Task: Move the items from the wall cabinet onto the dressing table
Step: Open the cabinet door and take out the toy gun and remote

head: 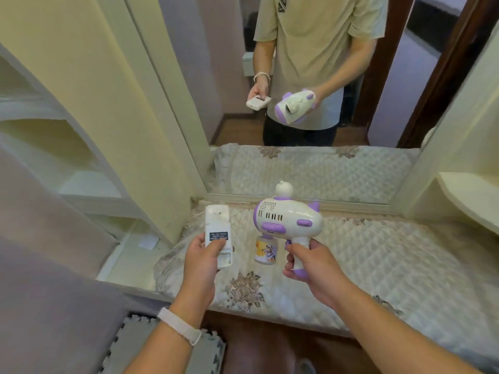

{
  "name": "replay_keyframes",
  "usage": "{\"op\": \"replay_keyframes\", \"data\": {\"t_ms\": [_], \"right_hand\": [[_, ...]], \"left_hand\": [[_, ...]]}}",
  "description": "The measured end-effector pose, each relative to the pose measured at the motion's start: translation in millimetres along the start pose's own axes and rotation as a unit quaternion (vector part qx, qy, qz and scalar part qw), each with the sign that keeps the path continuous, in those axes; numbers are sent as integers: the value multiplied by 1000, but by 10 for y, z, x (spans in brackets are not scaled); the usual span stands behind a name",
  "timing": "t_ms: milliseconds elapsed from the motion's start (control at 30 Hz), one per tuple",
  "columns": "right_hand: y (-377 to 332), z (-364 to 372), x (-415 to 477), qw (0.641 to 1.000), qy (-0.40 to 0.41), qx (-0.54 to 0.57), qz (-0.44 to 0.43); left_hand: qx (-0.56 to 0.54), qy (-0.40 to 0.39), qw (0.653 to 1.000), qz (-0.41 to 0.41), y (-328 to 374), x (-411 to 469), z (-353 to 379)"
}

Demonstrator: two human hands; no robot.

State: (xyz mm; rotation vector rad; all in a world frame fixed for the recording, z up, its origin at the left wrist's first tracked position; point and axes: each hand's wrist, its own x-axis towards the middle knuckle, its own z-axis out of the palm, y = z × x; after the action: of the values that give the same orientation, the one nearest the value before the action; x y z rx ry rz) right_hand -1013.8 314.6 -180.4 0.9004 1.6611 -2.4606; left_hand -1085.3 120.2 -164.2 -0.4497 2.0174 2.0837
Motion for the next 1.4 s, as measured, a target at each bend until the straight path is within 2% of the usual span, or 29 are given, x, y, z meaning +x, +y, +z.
{"op": "replay_keyframes", "data": {"t_ms": [233,567,767,1067,1233,1400], "right_hand": [[-56,-68,650,998,-35,17,56],[201,73,1363,990,-53,-29,129],[264,304,1722,988,-38,-56,136],[426,665,2314,980,-27,9,196],[596,620,2469,973,-17,12,228],[670,542,2522,971,-16,-23,238]], "left_hand": [[27,39,999,-26,-39,276,157],[30,64,991,-111,-383,1101,110],[37,45,987,-152,-502,1745,27],[96,-47,977,-182,-694,2639,-51],[123,-65,969,-205,-864,2879,-52],[158,-76,968,-177,-901,2900,-32]]}}
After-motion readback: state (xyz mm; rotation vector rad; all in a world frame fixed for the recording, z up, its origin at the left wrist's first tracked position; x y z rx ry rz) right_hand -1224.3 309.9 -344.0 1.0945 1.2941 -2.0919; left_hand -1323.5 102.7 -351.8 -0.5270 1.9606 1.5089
